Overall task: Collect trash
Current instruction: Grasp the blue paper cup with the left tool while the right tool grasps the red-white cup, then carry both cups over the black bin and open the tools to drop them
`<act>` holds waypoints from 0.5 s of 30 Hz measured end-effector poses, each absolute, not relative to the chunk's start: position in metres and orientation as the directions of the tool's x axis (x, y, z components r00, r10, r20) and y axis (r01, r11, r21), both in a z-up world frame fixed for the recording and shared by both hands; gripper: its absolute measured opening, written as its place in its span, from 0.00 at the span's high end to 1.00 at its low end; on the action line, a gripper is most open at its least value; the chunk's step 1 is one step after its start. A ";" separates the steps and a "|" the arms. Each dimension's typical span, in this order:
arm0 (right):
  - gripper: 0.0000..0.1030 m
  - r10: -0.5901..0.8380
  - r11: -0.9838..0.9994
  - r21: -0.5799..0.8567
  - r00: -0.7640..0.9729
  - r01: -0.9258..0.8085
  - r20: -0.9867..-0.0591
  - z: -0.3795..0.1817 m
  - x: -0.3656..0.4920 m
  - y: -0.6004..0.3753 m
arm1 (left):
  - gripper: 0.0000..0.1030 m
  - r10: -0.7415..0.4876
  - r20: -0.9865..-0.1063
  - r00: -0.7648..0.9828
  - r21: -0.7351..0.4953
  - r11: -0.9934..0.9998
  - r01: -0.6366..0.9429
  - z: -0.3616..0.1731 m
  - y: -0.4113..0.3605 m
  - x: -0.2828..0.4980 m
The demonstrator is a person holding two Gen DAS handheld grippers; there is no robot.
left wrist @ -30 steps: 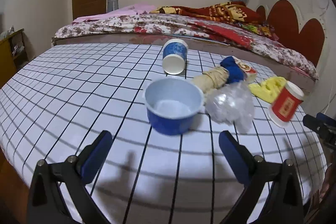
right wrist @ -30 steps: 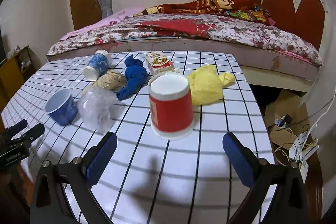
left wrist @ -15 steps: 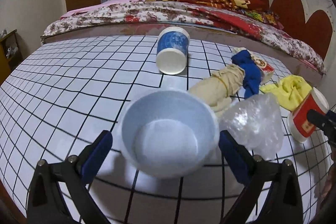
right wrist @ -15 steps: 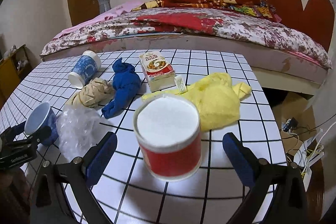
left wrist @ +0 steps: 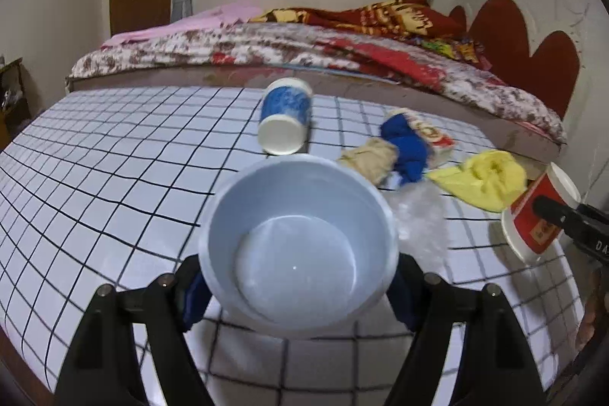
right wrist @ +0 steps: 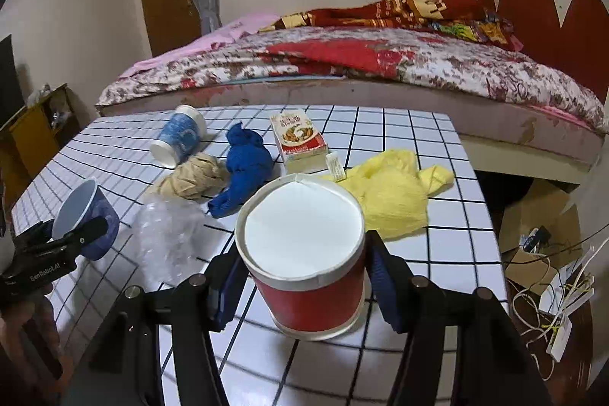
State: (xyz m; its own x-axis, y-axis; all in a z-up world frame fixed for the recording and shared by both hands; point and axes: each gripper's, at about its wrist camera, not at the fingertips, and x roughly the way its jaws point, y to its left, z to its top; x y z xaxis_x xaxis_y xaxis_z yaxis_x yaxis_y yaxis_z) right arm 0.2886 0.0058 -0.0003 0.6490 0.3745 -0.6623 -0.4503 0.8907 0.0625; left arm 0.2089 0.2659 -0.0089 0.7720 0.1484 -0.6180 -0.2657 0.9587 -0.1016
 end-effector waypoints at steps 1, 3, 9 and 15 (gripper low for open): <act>0.41 0.376 0.890 0.061 0.652 -0.452 -0.659 0.003 0.284 0.002 | 0.26 0.140 -0.614 0.777 -0.103 0.961 -0.255 -0.007 0.260 0.206; 0.41 0.380 0.891 0.070 0.653 -0.449 -0.655 0.008 0.276 -0.008 | 0.26 0.126 -0.606 0.785 -0.102 0.967 -0.234 -0.003 0.248 0.201; 0.41 0.351 0.906 0.054 0.673 -0.421 -0.650 0.020 0.256 -0.038 | 0.26 0.087 -0.594 0.800 -0.106 0.977 -0.185 0.003 0.215 0.186; 0.41 0.309 0.925 0.035 0.696 -0.378 -0.648 0.029 0.236 -0.078 | 0.26 0.034 -0.598 0.801 -0.111 0.986 -0.124 0.005 0.180 0.176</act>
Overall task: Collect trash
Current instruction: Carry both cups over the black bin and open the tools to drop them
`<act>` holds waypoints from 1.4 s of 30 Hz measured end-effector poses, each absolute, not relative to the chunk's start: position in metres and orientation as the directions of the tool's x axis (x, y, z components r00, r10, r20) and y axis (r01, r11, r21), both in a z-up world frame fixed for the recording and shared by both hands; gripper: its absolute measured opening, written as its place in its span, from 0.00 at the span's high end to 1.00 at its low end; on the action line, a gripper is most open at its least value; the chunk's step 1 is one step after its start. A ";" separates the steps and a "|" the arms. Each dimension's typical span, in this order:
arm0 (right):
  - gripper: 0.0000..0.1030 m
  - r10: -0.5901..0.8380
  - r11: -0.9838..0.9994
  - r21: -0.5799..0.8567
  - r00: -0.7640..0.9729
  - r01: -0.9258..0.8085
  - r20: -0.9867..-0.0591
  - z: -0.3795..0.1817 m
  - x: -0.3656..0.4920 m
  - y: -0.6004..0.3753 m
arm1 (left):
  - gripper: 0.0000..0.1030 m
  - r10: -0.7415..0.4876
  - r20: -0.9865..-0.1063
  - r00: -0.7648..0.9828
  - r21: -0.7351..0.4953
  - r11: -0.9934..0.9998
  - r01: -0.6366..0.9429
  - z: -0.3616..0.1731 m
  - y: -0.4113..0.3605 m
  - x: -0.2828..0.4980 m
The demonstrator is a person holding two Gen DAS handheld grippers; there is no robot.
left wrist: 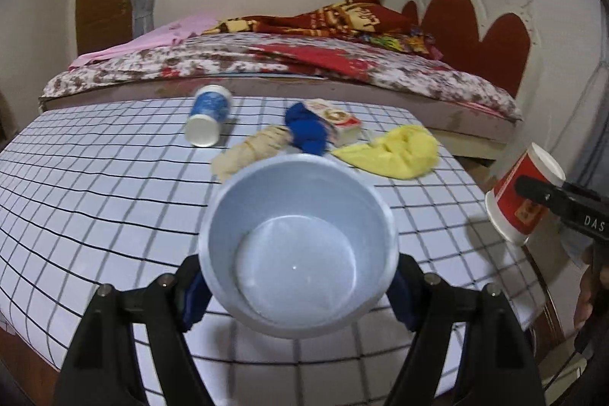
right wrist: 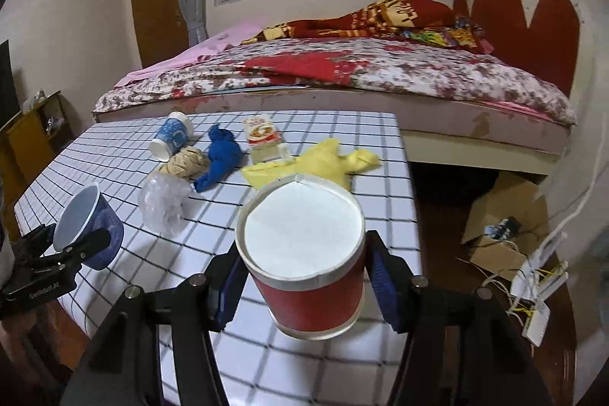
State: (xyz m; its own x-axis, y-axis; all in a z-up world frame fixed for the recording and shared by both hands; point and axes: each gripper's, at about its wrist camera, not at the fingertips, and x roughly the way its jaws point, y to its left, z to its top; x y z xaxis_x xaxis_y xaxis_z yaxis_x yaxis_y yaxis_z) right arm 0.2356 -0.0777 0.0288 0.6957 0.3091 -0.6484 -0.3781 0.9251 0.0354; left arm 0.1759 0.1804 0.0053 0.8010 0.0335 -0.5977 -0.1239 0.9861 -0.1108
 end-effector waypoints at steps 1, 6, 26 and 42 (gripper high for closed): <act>0.41 0.301 0.929 0.034 0.699 -0.368 -0.648 0.030 0.231 -0.086 | 0.26 0.026 -0.597 0.802 -0.112 0.987 -0.115 0.006 0.175 0.174; 0.41 0.256 0.947 0.023 0.713 -0.320 -0.652 0.033 0.211 -0.127 | 0.26 -0.028 -0.596 0.802 -0.107 0.993 -0.045 0.006 0.135 0.167; 0.41 0.099 0.993 0.030 0.698 -0.110 -0.709 0.010 0.153 -0.270 | 0.26 -0.241 -0.642 0.728 -0.095 0.967 0.236 -0.009 -0.022 0.155; 0.41 0.060 0.998 0.044 0.630 -0.041 -0.774 -0.027 0.114 -0.341 | 0.26 -0.375 -0.688 0.621 -0.094 0.895 0.437 -0.035 -0.121 0.126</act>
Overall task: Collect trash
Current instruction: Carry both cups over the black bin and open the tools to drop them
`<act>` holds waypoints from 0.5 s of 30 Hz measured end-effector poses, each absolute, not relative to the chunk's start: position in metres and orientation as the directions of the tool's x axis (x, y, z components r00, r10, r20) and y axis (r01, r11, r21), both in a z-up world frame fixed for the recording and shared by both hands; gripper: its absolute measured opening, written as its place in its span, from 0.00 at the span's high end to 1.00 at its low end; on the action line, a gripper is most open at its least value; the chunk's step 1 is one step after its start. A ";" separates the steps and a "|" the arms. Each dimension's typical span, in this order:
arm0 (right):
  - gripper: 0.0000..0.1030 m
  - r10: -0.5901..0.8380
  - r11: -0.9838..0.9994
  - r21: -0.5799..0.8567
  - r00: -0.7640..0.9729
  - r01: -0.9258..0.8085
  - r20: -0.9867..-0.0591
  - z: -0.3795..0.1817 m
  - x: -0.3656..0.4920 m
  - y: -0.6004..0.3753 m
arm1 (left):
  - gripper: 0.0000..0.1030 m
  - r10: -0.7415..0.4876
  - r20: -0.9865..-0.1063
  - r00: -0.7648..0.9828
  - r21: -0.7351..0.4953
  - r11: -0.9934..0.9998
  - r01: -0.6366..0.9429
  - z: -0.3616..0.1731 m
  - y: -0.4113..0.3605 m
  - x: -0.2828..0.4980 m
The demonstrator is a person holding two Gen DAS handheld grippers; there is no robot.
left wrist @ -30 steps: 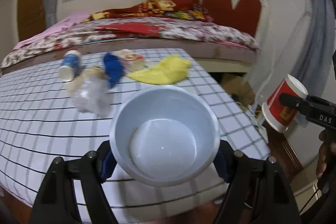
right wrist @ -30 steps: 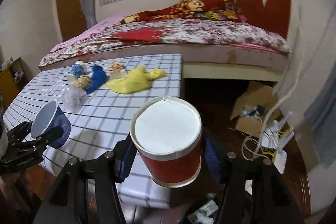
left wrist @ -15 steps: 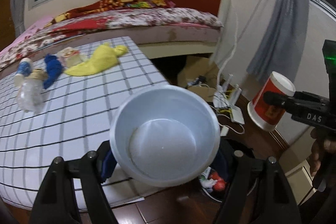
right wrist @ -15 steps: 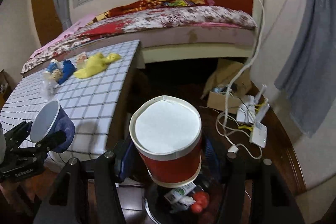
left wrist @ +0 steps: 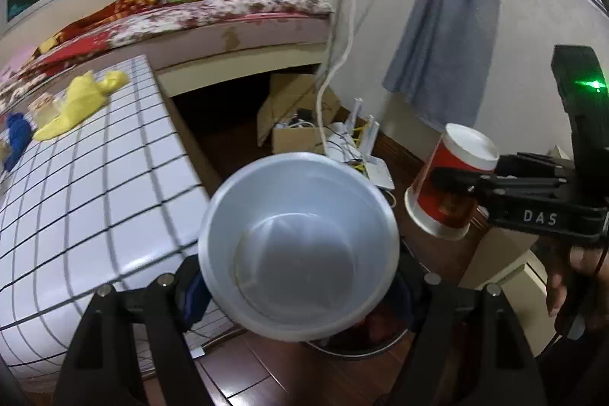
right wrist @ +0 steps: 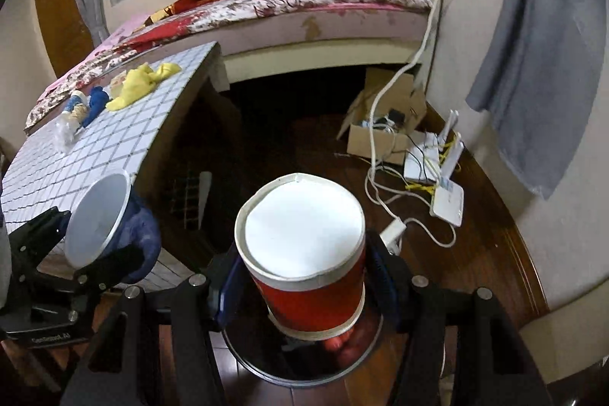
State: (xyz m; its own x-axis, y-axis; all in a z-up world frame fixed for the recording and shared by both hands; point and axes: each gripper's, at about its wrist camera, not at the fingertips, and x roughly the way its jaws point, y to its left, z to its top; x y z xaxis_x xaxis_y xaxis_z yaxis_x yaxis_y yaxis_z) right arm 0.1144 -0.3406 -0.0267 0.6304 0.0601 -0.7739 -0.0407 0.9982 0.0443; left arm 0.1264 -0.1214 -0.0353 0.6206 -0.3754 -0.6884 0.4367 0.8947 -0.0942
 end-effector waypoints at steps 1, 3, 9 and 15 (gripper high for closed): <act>0.41 0.060 0.998 0.047 0.626 -0.037 -0.777 -0.029 0.112 -0.345 | 0.26 -0.382 -0.691 0.614 -0.097 0.890 0.445 -0.037 -0.125 0.126; 0.41 0.065 0.998 0.060 0.616 -0.029 -0.785 -0.033 0.108 -0.351 | 0.26 -0.402 -0.700 0.591 -0.116 0.880 0.461 -0.041 -0.133 0.126; 0.41 0.067 0.997 0.070 0.587 -0.018 -0.807 -0.049 0.102 -0.360 | 0.26 -0.418 -0.732 0.538 -0.126 0.860 0.495 -0.063 -0.154 0.126; 0.41 0.092 0.994 0.105 0.561 -0.008 -0.822 -0.064 0.107 -0.365 | 0.26 -0.422 -0.762 0.491 -0.151 0.853 0.500 -0.083 -0.164 0.134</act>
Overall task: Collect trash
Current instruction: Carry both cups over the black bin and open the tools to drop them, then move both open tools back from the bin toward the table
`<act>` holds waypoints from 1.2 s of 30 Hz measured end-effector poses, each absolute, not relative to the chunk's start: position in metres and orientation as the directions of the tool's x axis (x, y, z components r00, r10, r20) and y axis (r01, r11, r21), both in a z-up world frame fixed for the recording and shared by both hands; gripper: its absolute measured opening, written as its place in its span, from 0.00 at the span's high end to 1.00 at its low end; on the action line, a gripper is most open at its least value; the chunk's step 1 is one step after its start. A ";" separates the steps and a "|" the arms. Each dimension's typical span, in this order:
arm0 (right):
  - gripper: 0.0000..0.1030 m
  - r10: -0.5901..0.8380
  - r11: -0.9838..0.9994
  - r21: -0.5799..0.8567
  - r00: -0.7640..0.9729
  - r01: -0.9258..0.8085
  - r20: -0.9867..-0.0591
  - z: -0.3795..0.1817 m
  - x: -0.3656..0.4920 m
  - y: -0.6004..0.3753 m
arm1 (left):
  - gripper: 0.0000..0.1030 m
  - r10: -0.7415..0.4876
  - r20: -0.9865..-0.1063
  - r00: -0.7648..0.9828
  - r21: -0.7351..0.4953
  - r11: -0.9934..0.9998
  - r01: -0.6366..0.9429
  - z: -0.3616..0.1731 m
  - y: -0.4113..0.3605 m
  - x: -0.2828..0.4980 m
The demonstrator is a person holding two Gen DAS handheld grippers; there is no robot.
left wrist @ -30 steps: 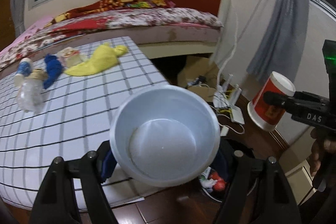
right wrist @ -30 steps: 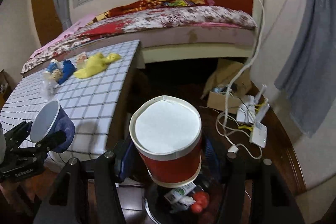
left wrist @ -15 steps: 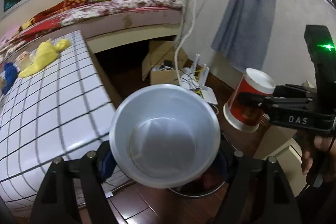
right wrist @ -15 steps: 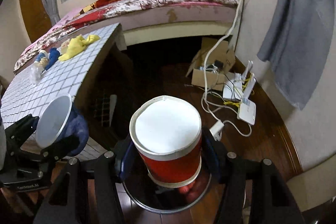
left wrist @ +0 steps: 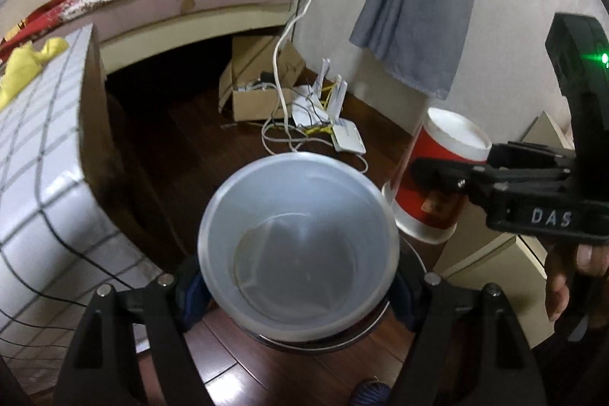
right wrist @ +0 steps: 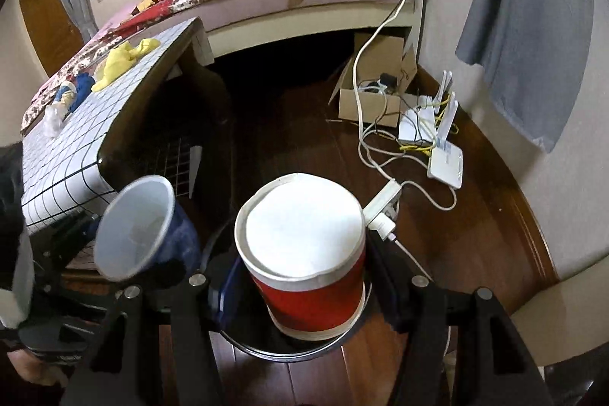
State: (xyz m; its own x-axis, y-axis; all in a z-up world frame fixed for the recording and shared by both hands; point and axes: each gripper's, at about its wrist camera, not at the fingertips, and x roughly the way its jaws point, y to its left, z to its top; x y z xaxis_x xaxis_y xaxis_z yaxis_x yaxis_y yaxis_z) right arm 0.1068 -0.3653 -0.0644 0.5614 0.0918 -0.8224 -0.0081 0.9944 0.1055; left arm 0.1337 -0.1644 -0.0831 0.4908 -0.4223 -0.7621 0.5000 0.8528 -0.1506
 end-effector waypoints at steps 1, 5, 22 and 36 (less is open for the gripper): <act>0.41 0.100 0.993 0.118 0.558 -0.004 -0.824 -0.067 0.110 -0.366 | 0.26 -0.420 -0.768 0.483 -0.153 0.853 0.499 -0.087 -0.166 0.136; 0.40 0.123 0.989 0.148 0.554 0.000 -0.823 -0.074 0.121 -0.365 | 0.26 -0.420 -0.781 0.463 -0.166 0.854 0.493 -0.098 -0.170 0.141; 0.03 0.037 0.979 0.138 0.538 0.149 -0.842 -0.093 0.143 -0.389 | 0.04 -0.351 -0.808 0.474 -0.150 0.899 0.410 -0.129 -0.167 0.156; 0.03 -0.013 0.983 0.090 0.555 0.159 -0.832 -0.081 0.133 -0.388 | 0.04 -0.332 -0.787 0.520 -0.118 0.909 0.400 -0.110 -0.158 0.153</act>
